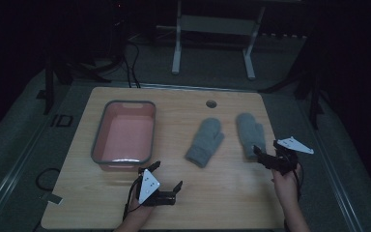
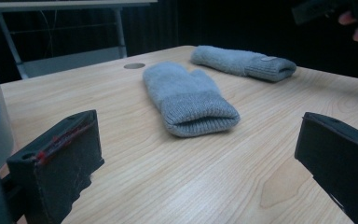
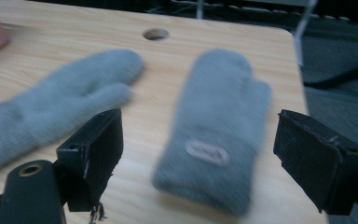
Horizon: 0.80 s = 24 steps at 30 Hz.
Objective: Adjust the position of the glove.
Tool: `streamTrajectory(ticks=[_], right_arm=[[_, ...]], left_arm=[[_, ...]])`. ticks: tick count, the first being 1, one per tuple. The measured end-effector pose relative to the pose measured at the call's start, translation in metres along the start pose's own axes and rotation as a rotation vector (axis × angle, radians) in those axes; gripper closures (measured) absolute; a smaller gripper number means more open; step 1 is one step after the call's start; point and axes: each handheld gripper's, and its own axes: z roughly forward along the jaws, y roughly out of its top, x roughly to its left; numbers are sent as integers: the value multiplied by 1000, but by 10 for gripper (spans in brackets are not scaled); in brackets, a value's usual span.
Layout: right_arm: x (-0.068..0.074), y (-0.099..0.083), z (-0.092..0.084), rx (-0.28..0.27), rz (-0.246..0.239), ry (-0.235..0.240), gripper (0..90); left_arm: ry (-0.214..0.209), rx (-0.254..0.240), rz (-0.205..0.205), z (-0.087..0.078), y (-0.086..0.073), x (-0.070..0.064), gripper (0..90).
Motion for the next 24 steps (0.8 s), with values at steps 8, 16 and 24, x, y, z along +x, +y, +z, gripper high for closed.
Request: streamTrajectory(ticks=[8,16,24], right_arm=[[27,32,26,9,-93,106,141],[55,47,56,29,-157,187,137],[83,51,92,70,-127,256,129]], left_arm=[[-33,36,-55,0,1,2,8],[-94,57,-27,-2,1,2,9],[-92,60,-26,-3,1,3,8]])
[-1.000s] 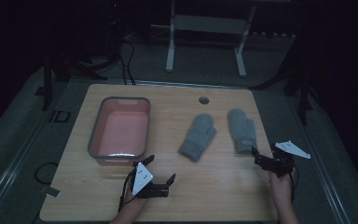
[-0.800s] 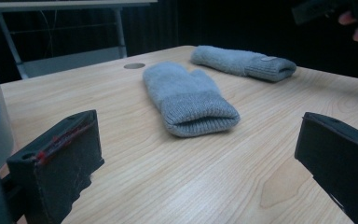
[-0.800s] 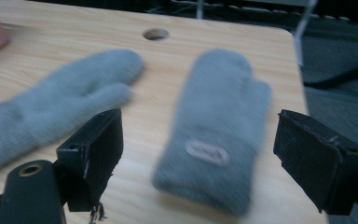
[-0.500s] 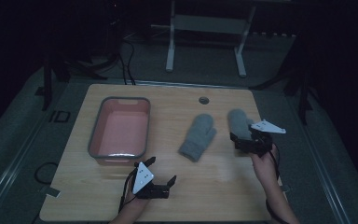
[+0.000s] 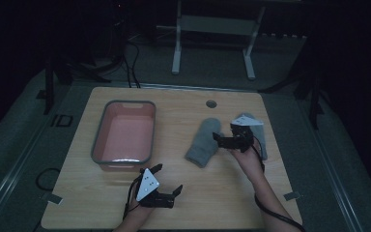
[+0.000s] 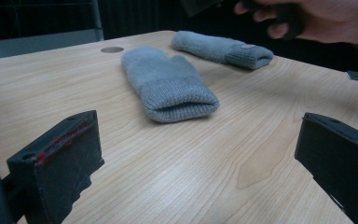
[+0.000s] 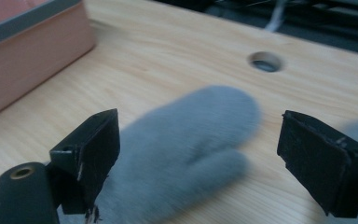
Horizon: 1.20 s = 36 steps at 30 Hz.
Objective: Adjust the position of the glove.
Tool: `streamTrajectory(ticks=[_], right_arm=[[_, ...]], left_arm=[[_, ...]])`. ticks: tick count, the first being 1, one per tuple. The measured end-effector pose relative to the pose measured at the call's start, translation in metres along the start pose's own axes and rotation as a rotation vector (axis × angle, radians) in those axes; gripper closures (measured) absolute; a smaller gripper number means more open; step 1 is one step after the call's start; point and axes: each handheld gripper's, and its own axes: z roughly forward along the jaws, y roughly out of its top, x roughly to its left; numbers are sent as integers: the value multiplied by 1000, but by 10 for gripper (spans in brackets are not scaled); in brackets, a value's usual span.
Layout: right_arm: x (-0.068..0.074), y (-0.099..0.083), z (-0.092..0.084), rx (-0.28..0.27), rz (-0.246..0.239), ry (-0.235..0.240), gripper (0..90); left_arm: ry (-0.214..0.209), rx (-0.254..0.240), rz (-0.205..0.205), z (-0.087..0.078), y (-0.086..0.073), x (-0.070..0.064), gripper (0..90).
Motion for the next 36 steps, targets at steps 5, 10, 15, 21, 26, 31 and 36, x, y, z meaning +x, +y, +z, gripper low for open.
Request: streamTrajectory(ticks=[5,10,15,21,26,31,36], right_arm=[[7,3,31,75,-18,15,146],[16,0,63,164,-65,21,274],[19,-14,84,248,-96,17,381],[18,-15,83,259,-130,0,753],[17,-4,71,241,-186,81,803],[24,5,49,214,-293,219,801],[32,9,31,182,-367,338,795]], left_arm=[[-3,2,18,1,0,-2,9],[-1,2,8,1,0,-1,9],[-1,2,8,1,0,-1,9],[-1,2,7,1,0,-1,9],[-3,1,-3,1,0,0,9],[-3,0,-5,1,0,1,8],[-4,0,-2,0,0,1,9]])
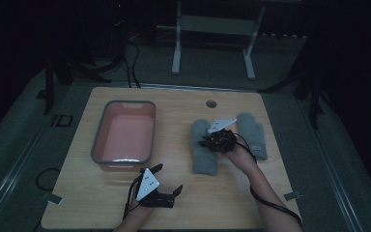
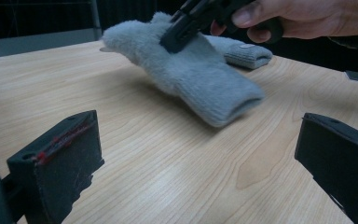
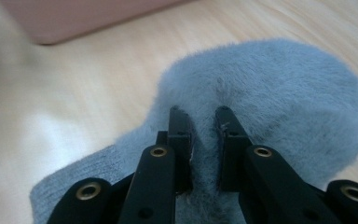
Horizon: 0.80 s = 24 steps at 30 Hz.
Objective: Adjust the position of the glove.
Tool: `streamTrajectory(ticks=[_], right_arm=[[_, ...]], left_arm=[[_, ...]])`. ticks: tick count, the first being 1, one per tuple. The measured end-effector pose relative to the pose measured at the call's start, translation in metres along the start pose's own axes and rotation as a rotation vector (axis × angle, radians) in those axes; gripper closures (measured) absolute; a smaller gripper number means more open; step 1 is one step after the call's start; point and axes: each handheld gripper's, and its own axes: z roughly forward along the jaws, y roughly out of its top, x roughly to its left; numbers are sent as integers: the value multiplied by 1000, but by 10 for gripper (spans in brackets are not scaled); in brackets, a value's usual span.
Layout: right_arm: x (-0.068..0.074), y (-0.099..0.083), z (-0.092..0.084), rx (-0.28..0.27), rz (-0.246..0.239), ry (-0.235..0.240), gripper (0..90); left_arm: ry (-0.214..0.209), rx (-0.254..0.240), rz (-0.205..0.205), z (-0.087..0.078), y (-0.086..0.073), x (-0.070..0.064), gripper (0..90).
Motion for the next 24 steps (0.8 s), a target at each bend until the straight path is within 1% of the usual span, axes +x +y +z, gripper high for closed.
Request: streamTrajectory(ticks=[1,2,4,6,7,8,9,10,12,13,15,16,18,19,20,23,24], right_arm=[[1,-1,0,-6,-15,25,792],[1,-4,1,4,-23,42,790],[-1,-10,8,24,-20,52,789],[-2,-17,16,54,-14,53,764],[-3,-21,21,76,-15,49,710],[-4,-25,27,98,-3,51,594],[-5,-30,32,101,21,57,491],[-6,-32,33,98,37,61,440],[-8,-34,34,86,41,61,400],[-8,-35,35,90,44,56,373],[-9,-35,36,96,39,59,350],[-11,-36,36,96,48,60,287],[-14,-37,39,102,65,59,228],[-16,-37,40,103,75,52,173],[-17,-37,41,112,91,37,143],[-16,-36,40,115,88,24,153],[-15,-31,31,100,86,-2,157]], left_arm=[[0,-1,-2,0,0,0,9],[0,-1,-2,0,0,0,9],[-1,-2,-2,0,0,0,9],[-3,-2,-4,0,0,0,9],[-1,-3,-4,0,0,0,8],[1,-3,-3,0,0,0,8],[1,-3,-2,0,0,0,8],[3,-3,0,0,0,0,8],[3,-3,3,0,0,0,8],[3,-3,3,0,0,0,8],[2,-3,2,0,0,0,8],[1,-3,1,0,0,0,8],[0,-4,0,0,0,0,8],[0,-3,0,0,0,0,8],[-2,-4,1,0,0,0,8],[-3,-4,-1,0,0,0,8],[-6,-5,-3,0,0,1,8]])
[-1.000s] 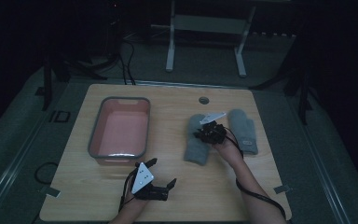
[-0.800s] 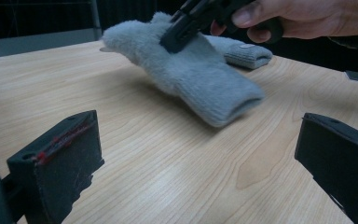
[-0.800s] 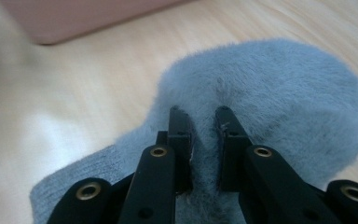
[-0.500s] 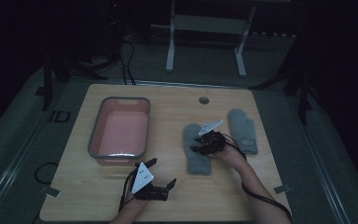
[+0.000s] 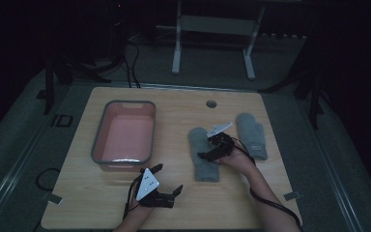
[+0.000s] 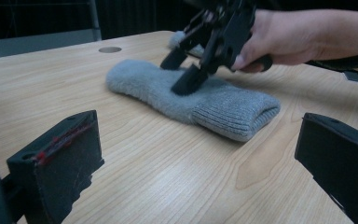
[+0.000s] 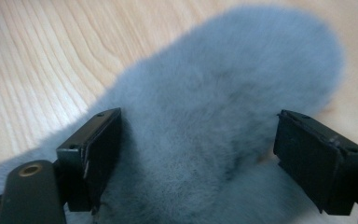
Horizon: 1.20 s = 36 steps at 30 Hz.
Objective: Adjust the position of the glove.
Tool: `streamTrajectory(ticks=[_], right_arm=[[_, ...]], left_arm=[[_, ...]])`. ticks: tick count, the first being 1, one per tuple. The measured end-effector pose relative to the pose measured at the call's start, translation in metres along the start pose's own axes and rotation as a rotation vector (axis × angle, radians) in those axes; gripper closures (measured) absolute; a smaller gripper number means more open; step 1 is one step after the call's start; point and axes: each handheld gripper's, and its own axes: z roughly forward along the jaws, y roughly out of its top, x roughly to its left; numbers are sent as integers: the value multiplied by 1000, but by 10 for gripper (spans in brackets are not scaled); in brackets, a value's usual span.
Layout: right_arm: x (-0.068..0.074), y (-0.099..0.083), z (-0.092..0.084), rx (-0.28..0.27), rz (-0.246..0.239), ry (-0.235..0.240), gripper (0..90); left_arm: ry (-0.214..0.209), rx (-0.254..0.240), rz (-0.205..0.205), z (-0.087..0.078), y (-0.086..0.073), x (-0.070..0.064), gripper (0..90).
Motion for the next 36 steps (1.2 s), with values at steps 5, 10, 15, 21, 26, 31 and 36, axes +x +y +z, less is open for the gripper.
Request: streamTrajectory(ticks=[5,10,15,21,26,31,36], right_arm=[[-4,5,-32,-60,42,-55,292],[-15,-6,-73,-164,115,-198,277],[-28,-21,-96,-202,193,-312,316],[-64,-51,-109,-168,416,-417,361],[-82,-66,-100,-147,510,-483,417],[-92,-76,-85,-129,544,-517,441],[-90,-82,-67,-53,516,-535,445]], left_arm=[[-3,0,-1,0,0,0,8],[-4,0,-5,0,0,0,8],[-5,1,-8,0,0,1,8],[-6,2,-12,0,0,1,8],[-7,2,-17,0,0,2,8],[-9,1,-21,0,0,2,9],[-12,1,-23,0,0,2,8]])
